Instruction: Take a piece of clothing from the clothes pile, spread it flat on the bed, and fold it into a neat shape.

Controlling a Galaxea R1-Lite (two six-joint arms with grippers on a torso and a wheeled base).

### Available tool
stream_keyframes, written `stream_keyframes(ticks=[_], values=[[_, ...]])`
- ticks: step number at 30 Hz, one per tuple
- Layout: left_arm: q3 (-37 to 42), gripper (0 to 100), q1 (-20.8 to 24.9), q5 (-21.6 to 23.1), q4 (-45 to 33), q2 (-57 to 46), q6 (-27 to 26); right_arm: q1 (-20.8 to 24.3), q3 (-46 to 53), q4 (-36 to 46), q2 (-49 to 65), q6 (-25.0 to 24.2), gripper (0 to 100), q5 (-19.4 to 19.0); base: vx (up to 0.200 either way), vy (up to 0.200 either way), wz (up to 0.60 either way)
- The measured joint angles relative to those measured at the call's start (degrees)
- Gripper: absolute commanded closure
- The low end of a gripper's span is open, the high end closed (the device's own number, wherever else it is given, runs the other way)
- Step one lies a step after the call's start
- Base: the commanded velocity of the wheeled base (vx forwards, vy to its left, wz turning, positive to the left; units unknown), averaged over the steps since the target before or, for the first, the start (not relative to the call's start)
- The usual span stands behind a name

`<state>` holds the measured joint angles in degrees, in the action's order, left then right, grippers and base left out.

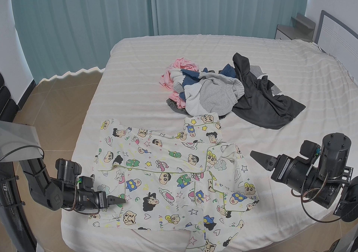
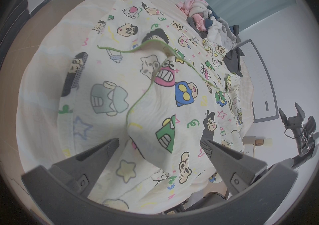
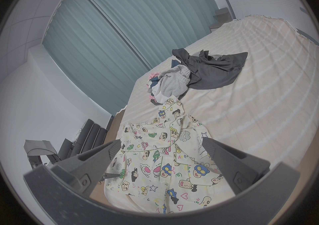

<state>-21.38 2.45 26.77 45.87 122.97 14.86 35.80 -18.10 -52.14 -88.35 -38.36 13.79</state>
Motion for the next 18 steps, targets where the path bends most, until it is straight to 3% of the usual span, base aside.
stream_keyframes(ticks=[11,12,18], values=[[1.9,0,2.0,-3.4,5.9,3.6,0.4,0.1,0.0,-0.4,-0.1,0.0,0,0.0,0.0,0.0,0.0],[2.0,100,2.0,-3.4,6.0,3.7,0.4,0.1,0.0,-0.4,-0.1,0.0,0,0.0,0.0,0.0,0.0],[2.1,100,2.1,-3.4,6.1,4.2,1.1,0.1,0.0,-0.4,-0.1,0.0,0,0.0,0.0,0.0,0.0]])
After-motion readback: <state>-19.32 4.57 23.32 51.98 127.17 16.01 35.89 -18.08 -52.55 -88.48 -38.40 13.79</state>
